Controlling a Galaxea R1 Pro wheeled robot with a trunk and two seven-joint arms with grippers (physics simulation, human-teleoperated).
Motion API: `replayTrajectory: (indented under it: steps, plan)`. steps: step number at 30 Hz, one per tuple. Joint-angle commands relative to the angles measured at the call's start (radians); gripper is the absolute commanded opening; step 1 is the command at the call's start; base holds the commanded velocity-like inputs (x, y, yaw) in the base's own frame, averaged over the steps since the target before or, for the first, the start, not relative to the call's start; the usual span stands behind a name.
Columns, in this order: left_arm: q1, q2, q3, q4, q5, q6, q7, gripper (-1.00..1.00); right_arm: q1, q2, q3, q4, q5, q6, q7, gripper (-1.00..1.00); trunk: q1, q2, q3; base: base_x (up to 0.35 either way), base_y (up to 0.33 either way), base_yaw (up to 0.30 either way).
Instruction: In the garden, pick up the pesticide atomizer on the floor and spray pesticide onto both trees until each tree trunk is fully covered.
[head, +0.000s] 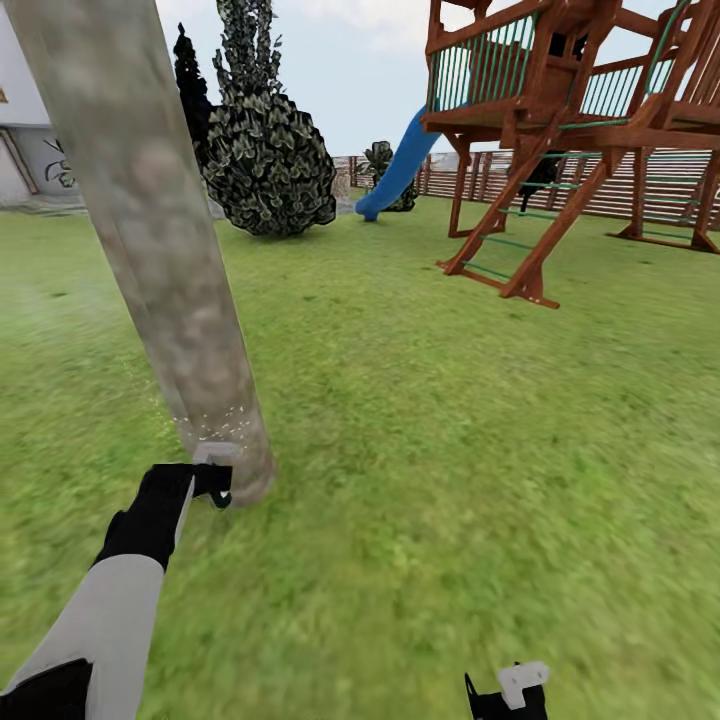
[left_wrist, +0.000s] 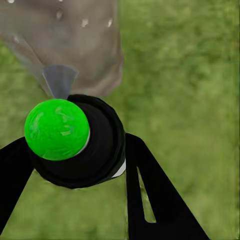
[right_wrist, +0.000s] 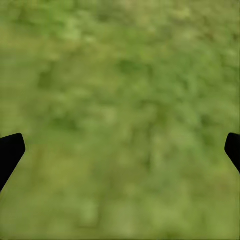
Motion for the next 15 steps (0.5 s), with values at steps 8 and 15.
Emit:
replayTrajectory:
  steps: [8,15]
  plan:
    - [-0.071,0.011,-0.014,-0.058,-0.007,0.075,-0.003,-1.0,0.0,-0.002,0.0,-0.001,0.0,0.0,0.0,1.0,0.0,0.0,0.0,0.0,0.0,0.001]
    - [-0.09,0.122,-0.026,-0.056,-0.004,0.081,-0.013,-1.0,0.0,0.0,0.0,-0.001,0.0,0.0,0.0,1.0,0.0,0.0,0.0,0.0,0.0,0.121]
